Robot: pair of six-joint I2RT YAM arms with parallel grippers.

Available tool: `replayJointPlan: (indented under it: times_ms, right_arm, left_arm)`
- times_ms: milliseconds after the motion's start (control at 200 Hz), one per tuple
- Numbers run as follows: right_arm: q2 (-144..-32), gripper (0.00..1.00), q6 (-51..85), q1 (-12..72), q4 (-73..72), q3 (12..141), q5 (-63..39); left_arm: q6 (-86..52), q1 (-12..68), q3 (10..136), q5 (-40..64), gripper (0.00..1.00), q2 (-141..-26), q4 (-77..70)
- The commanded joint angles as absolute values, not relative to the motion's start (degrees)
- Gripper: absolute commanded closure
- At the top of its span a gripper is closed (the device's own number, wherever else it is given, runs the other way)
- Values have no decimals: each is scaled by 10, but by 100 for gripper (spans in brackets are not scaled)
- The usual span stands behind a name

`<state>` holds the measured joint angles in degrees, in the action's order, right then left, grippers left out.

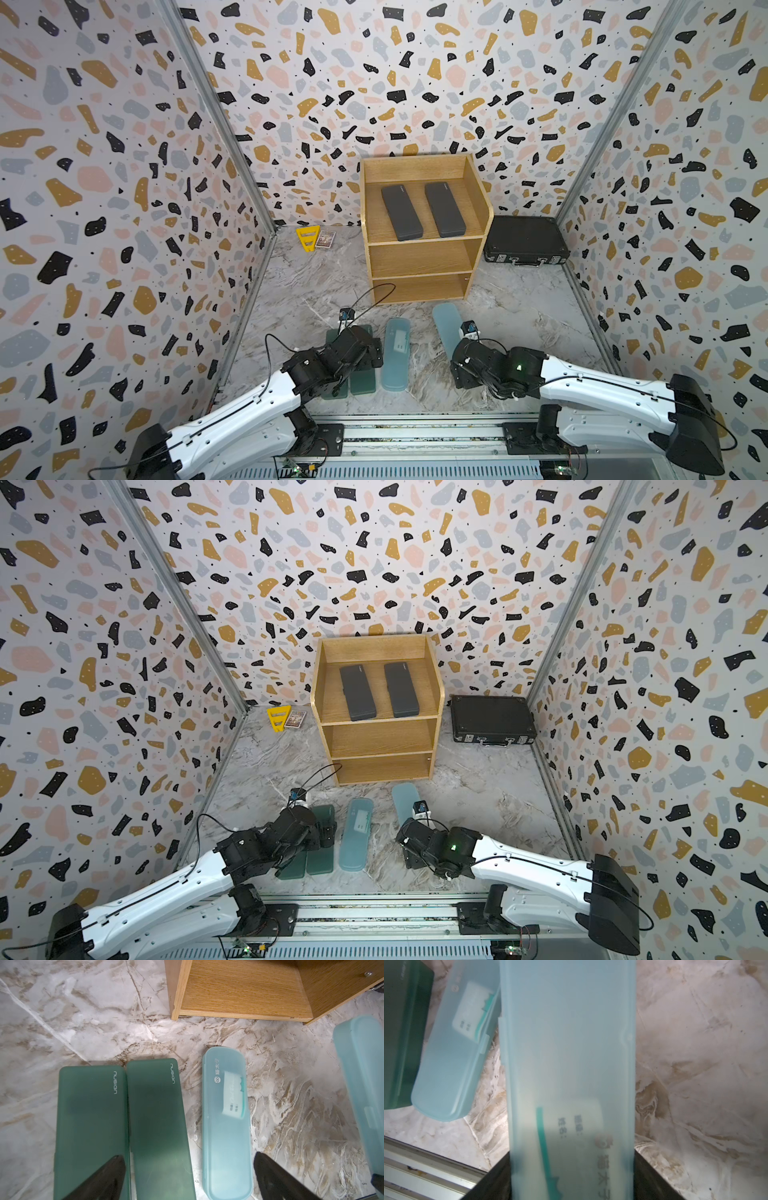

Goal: Place the pencil cases on the shelf according to color
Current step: Pick up the pencil case from the center of the board, then place the pencil case on the shelf.

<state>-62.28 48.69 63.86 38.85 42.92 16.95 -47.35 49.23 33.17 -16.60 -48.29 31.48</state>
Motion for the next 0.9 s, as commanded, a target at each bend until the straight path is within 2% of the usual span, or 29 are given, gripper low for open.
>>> replayJointPlan:
  times_ms: [0, 345, 896]
  right_arm:
    - [-621, 63, 453, 624, 403, 474, 176]
    - [-653, 63, 377, 542, 436, 576, 152]
    - [-812, 63, 287, 429, 428, 754, 120]
  left_arm:
    - [-475, 490, 324, -159, 0, -482, 294]
    - [-475, 490, 318, -160, 0, -469, 293]
    - [-468, 490, 330, -144, 0, -491, 259]
